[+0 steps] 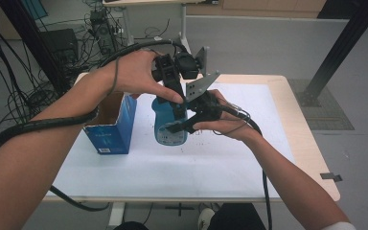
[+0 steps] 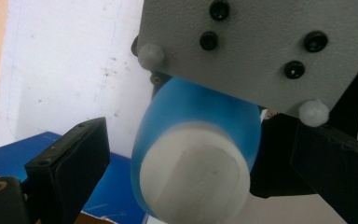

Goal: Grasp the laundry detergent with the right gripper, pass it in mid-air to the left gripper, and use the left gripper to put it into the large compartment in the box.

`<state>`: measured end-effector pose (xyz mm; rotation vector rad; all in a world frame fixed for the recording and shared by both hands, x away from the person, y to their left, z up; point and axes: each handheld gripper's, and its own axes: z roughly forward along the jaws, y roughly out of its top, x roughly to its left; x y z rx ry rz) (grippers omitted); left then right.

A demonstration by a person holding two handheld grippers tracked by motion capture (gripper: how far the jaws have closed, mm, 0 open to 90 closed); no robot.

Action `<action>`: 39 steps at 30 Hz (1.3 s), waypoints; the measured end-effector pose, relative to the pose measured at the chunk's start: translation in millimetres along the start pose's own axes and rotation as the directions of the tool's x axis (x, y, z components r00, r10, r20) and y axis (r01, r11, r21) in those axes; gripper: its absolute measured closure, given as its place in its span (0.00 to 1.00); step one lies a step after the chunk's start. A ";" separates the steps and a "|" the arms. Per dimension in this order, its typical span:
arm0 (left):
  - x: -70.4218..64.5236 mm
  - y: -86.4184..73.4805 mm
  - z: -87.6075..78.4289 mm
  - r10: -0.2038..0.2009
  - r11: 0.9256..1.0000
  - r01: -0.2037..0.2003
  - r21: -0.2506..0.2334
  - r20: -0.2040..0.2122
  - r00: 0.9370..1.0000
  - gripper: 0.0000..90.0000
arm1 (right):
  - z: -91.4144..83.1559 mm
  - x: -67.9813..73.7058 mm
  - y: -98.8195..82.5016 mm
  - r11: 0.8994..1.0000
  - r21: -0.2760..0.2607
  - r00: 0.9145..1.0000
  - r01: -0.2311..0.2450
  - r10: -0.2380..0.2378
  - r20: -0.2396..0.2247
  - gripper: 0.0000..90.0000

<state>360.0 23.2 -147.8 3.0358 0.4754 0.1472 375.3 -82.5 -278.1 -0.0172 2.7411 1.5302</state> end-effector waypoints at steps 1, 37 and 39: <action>-0.5 0.3 0.5 -0.010 1.000 0.010 -0.006 0.003 1.000 0.05 | -0.2 -0.3 -0.1 1.000 -0.002 1.000 0.002 -0.002 0.000 0.49; 2.8 1.9 9.3 0.009 1.000 -0.010 0.018 0.020 1.000 0.06 | -5.6 -1.6 2.5 0.999 -0.037 1.000 0.015 -0.015 -0.005 0.49; 3.0 1.5 9.6 0.009 1.000 -0.009 0.019 0.020 1.000 0.06 | -5.3 -1.3 2.7 0.999 -0.037 1.000 0.016 -0.017 -0.004 0.49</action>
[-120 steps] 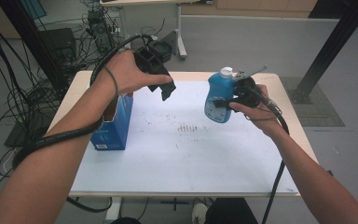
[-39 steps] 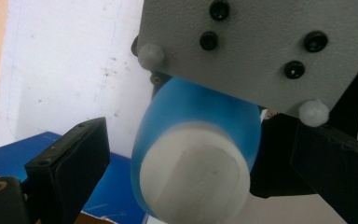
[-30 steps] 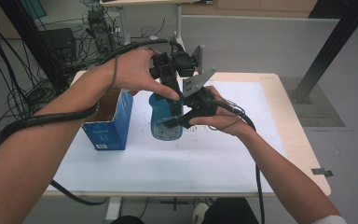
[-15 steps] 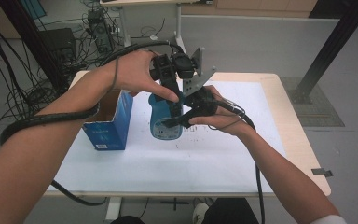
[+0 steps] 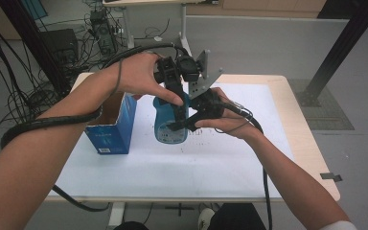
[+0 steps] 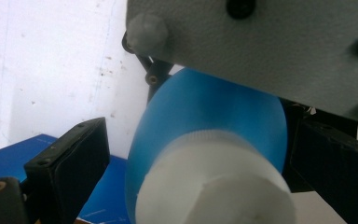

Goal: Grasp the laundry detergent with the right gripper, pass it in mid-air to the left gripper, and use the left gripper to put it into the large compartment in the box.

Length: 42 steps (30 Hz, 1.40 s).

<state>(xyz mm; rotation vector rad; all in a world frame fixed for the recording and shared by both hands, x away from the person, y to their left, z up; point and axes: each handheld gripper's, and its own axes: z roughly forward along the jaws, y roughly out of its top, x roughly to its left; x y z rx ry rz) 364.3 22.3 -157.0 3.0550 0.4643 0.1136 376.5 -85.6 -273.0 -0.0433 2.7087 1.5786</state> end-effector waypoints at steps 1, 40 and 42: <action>0.1 -0.3 0.3 0.000 1.000 0.000 -0.002 -0.001 1.000 0.06 | 0.2 0.0 0.2 1.000 0.000 1.000 0.001 -0.001 -0.004 0.49; -0.5 -2.0 0.5 0.006 1.000 -0.006 0.005 -0.007 1.000 0.06 | -0.1 0.3 4.6 1.000 -0.015 1.000 0.021 -0.021 -0.008 0.49; -0.5 -2.0 0.4 0.005 1.000 -0.005 0.006 -0.005 1.000 0.06 | -0.4 0.7 4.6 1.000 -0.014 1.000 0.018 -0.018 -0.008 0.49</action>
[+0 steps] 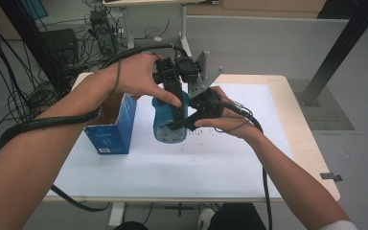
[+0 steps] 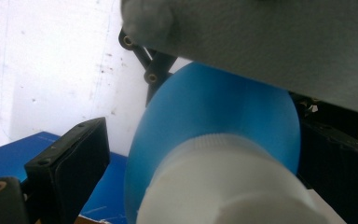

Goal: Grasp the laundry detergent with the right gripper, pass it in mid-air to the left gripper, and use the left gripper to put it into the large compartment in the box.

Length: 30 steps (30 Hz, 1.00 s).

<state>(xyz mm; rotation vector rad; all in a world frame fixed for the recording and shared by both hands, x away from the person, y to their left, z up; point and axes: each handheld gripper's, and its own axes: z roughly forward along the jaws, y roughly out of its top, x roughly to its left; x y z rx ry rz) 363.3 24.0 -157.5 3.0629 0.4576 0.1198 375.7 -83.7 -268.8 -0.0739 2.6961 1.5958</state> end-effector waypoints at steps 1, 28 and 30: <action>0.1 0.0 0.2 -0.001 1.000 0.001 0.000 0.003 1.000 0.06 | 0.3 -0.1 0.2 1.000 -0.004 1.000 0.004 -0.004 -0.001 0.49; -0.3 0.2 0.9 0.005 1.000 -0.005 0.014 -0.003 1.000 0.06 | 0.4 -0.3 0.6 1.000 0.009 1.000 0.001 -0.001 0.000 0.49; -0.4 0.2 0.9 0.004 1.000 -0.004 0.012 -0.005 1.000 0.06 | 0.3 -0.2 0.6 1.000 0.009 1.000 0.003 -0.003 0.002 0.49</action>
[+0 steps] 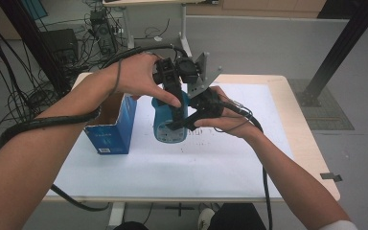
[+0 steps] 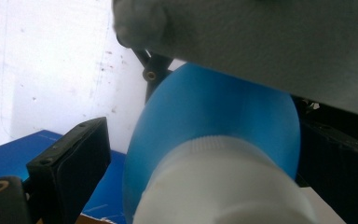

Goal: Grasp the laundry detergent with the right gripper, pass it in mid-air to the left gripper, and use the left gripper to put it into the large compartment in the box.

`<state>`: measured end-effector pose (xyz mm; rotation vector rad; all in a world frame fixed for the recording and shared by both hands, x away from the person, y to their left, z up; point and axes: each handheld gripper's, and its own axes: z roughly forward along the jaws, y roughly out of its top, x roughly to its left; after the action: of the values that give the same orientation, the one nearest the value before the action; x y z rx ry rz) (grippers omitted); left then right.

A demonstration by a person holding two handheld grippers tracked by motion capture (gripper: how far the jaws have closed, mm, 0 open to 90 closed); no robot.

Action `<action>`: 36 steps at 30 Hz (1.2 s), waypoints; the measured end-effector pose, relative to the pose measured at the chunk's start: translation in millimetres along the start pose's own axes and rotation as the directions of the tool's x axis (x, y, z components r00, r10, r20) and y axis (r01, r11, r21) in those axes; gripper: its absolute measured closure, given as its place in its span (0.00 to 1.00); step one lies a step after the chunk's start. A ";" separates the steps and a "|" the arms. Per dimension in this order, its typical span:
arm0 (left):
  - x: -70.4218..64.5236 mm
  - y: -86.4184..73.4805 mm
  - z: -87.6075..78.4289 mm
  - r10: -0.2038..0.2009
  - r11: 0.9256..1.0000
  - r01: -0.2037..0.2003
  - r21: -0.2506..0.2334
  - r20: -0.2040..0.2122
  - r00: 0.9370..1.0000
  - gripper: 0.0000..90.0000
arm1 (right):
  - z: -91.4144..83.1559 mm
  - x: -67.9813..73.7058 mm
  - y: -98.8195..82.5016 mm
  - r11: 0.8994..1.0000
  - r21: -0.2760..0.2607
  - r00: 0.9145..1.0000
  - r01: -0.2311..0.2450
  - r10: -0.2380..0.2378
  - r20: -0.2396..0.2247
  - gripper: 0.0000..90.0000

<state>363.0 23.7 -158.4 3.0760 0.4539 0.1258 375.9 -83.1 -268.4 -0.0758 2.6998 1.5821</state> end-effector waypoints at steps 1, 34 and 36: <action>-0.1 0.0 -0.2 0.001 1.000 -0.001 0.000 0.000 1.000 0.06 | 0.0 0.0 0.0 1.000 0.000 1.000 -0.001 0.001 0.000 0.49; -0.4 0.3 -1.5 0.016 1.000 -0.016 0.008 -0.013 1.000 0.23 | -0.5 0.8 0.8 1.000 0.000 1.000 0.010 -0.010 0.008 0.49; -0.6 0.7 -1.4 0.017 1.000 -0.017 0.015 -0.012 1.000 0.24 | -0.9 0.8 0.8 1.000 0.001 1.000 0.016 -0.016 0.010 0.49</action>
<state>362.6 22.9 -156.9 3.0959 0.4315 0.1415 375.1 -83.5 -267.2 -0.0891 2.6848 1.5732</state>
